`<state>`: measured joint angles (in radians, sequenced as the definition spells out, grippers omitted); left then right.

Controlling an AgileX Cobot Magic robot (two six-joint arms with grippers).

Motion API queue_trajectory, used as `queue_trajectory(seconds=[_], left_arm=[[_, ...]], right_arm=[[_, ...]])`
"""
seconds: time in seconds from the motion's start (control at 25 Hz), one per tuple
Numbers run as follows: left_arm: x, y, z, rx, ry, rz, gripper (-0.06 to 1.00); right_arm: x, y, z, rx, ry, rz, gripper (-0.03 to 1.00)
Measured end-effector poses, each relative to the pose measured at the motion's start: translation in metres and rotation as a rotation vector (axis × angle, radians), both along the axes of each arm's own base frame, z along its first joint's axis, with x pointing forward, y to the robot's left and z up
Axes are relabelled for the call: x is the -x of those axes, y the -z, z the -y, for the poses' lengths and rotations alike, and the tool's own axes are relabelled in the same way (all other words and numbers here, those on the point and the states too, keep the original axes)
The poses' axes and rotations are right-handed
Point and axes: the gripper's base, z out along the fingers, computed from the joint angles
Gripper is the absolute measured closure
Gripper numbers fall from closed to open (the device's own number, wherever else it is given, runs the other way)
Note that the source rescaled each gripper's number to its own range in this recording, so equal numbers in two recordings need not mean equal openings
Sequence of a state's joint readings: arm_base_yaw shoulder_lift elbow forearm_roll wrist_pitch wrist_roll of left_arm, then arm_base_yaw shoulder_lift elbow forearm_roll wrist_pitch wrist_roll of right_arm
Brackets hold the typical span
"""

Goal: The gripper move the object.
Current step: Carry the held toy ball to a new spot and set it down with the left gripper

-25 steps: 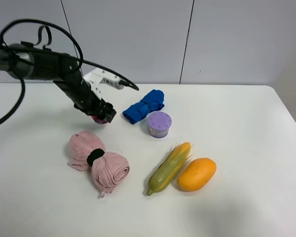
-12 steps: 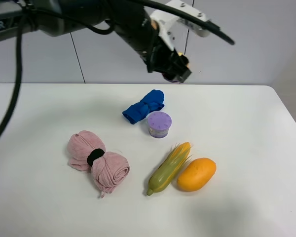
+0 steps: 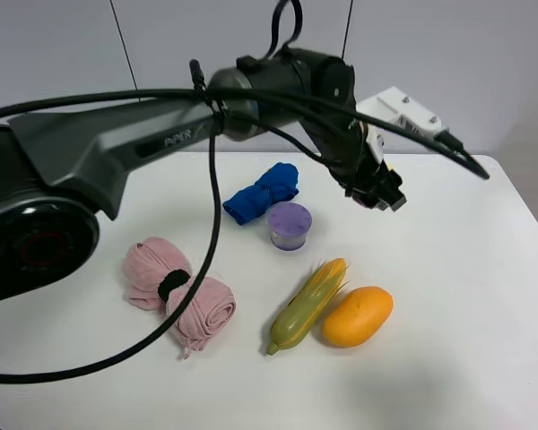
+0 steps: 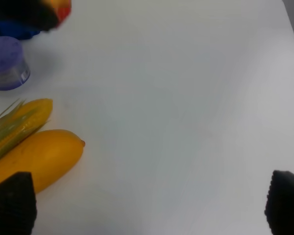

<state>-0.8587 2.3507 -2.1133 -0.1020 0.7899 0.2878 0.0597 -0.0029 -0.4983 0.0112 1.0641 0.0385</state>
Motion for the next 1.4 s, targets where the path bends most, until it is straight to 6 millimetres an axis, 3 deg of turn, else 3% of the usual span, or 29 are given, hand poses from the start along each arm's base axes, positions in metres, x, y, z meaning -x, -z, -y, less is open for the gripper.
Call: queue_trajectory(seconds=[0.24, 0.44, 0.88, 1.12, 1.4], left_arm=[[-0.006, 0.060, 0.003, -0.111, 0.008, -0.045, 0.86], [-0.009, 0.082, 0.006, -0.114, 0.006, -0.045, 0.86], [-0.016, 0.084, 0.014, -0.006, -0.009, 0.040, 0.86], [-0.016, 0.110, 0.014, -0.039, -0.008, 0.011, 0.86], [-0.017, 0.110, 0.015, -0.036, -0.008, 0.010, 0.86]], right_arm=[[0.000, 0.000, 0.000, 0.000, 0.000, 0.000, -0.03], [0.000, 0.000, 0.000, 0.000, 0.000, 0.000, -0.03], [0.000, 0.000, 0.000, 0.000, 0.000, 0.000, -0.03], [0.000, 0.000, 0.000, 0.000, 0.000, 0.000, -0.03], [0.000, 0.000, 0.000, 0.000, 0.000, 0.000, -0.03]])
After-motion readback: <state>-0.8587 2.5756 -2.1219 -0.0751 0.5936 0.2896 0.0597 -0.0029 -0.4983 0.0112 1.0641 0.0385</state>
